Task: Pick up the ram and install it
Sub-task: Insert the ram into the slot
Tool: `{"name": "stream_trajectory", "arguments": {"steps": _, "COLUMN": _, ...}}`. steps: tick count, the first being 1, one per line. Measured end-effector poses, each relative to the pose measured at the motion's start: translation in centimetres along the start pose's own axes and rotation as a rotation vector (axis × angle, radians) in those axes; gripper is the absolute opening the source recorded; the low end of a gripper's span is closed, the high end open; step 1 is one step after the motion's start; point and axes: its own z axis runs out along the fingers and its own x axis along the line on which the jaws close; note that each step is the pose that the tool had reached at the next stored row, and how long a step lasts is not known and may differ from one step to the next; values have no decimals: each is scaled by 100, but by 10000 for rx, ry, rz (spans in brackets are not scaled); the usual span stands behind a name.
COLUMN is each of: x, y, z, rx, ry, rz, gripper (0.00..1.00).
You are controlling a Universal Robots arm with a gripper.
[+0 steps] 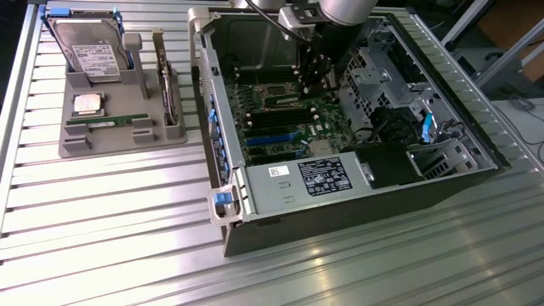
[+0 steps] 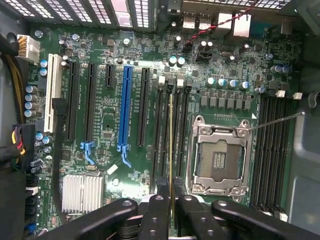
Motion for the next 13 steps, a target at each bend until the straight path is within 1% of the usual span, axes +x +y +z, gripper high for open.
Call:
{"name": "stream_trajectory", "arguments": {"steps": 4, "x": 16, "y": 41, "z": 26, "rx": 0, "ry": 3, "rz": 15, "gripper": 14}}
{"name": "stream_trajectory", "arguments": {"steps": 7, "x": 32, "y": 48, "z": 70, "rx": -2, "ry": 17, "rz": 18, "gripper": 14}}
{"name": "stream_trajectory", "arguments": {"steps": 11, "x": 44, "y": 57, "z": 107, "rx": -3, "ry": 36, "rz": 18, "gripper": 14}}
{"name": "stream_trajectory", "arguments": {"steps": 13, "x": 42, "y": 94, "z": 135, "rx": -2, "ry": 36, "rz": 19, "gripper": 14}}
